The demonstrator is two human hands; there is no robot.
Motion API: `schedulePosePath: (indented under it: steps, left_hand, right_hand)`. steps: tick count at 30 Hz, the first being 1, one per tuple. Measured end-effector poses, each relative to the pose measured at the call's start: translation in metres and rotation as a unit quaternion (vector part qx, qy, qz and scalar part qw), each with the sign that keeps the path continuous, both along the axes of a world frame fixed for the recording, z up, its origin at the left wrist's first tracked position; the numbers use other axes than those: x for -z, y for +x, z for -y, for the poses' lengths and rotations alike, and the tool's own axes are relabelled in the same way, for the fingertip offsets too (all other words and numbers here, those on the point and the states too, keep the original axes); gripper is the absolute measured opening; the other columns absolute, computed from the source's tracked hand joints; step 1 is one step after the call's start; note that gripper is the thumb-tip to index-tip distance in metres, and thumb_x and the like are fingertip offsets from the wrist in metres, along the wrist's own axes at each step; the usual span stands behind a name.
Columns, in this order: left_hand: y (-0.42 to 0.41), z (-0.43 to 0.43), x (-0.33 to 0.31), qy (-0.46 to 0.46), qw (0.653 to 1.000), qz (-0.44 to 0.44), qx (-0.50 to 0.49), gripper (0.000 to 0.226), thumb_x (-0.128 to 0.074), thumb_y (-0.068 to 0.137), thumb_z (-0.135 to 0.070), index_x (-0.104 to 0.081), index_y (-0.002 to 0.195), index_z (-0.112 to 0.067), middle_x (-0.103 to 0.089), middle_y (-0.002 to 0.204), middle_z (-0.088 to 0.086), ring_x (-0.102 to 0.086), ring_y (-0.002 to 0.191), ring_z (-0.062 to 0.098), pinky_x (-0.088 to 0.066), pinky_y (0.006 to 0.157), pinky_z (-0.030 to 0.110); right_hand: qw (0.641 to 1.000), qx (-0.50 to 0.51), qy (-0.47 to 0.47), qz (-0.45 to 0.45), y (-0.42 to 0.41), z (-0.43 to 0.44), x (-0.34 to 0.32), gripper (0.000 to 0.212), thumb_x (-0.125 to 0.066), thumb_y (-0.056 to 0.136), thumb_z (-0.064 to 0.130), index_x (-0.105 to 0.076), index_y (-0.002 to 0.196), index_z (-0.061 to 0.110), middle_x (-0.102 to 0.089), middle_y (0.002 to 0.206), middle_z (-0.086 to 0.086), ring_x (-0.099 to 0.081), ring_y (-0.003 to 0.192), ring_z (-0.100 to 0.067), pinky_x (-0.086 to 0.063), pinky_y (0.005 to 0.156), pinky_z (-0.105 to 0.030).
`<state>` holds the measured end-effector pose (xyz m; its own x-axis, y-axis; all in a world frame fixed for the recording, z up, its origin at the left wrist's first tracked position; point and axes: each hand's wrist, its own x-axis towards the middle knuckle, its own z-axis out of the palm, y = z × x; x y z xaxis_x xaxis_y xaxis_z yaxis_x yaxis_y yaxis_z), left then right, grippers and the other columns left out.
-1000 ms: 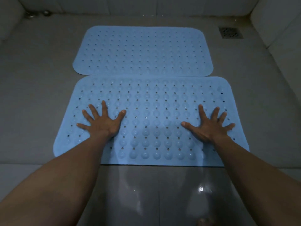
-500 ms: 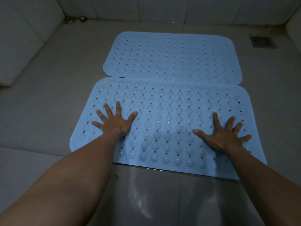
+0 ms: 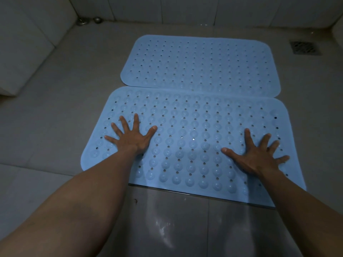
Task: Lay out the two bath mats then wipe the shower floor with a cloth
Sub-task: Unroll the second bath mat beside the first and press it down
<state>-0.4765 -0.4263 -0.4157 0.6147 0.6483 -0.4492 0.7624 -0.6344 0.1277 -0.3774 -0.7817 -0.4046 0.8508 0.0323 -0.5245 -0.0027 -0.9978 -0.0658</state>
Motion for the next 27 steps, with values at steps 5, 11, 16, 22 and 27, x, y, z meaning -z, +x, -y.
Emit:
schedulePosePath:
  steps: [5,11,16,22,27]
  left_hand:
    - [-0.001,-0.001,0.001,0.004,1.0,-0.001,0.002,0.105,-0.005,0.066,-0.1,0.02,0.153,-0.046,0.029,0.163,0.004,0.028,0.147,0.04,0.013,0.109,0.075]
    - [-0.006,-0.001,0.003,0.008,1.0,-0.001,0.0,0.106,-0.003,0.065,-0.1,0.021,0.153,-0.045,0.03,0.162,0.005,0.028,0.147,0.04,0.013,0.11,0.074]
    - [-0.004,-0.002,0.004,0.005,1.0,-0.002,0.003,0.106,-0.003,0.065,-0.1,0.021,0.152,-0.046,0.032,0.162,0.005,0.028,0.147,0.04,0.014,0.109,0.075]
    - [-0.004,-0.005,0.004,0.006,1.0,-0.005,0.007,0.104,-0.004,0.066,-0.1,0.021,0.152,-0.046,0.032,0.161,0.004,0.028,0.147,0.04,0.012,0.109,0.075]
    - [-0.003,-0.01,0.005,0.01,1.0,-0.009,0.009,0.105,-0.004,0.066,-0.1,0.02,0.152,-0.047,0.032,0.162,0.003,0.028,0.147,0.04,0.012,0.109,0.076]
  right_hand:
    - [1.0,-0.001,0.0,-0.001,0.0,0.001,0.0,0.121,-0.018,0.05,0.108,0.025,0.148,0.05,0.033,0.16,-0.014,0.023,0.147,-0.044,0.005,0.109,-0.076]
    - [1.0,-0.002,0.002,-0.003,-0.001,0.001,0.0,0.122,-0.016,0.047,0.11,0.026,0.147,0.052,0.033,0.16,-0.013,0.024,0.147,-0.043,0.005,0.11,-0.076]
    - [1.0,0.0,0.004,-0.009,-0.003,0.001,-0.003,0.122,-0.018,0.049,0.108,0.025,0.147,0.051,0.034,0.159,-0.012,0.024,0.147,-0.043,0.005,0.11,-0.076]
    - [1.0,0.004,0.014,-0.007,-0.005,-0.001,-0.004,0.121,-0.022,0.053,0.107,0.023,0.149,0.05,0.033,0.159,-0.013,0.025,0.147,-0.043,0.007,0.11,-0.076]
    - [1.0,0.004,0.023,-0.001,-0.006,-0.004,-0.001,0.12,-0.022,0.053,0.107,0.023,0.149,0.05,0.034,0.159,-0.013,0.027,0.146,-0.042,0.009,0.108,-0.076]
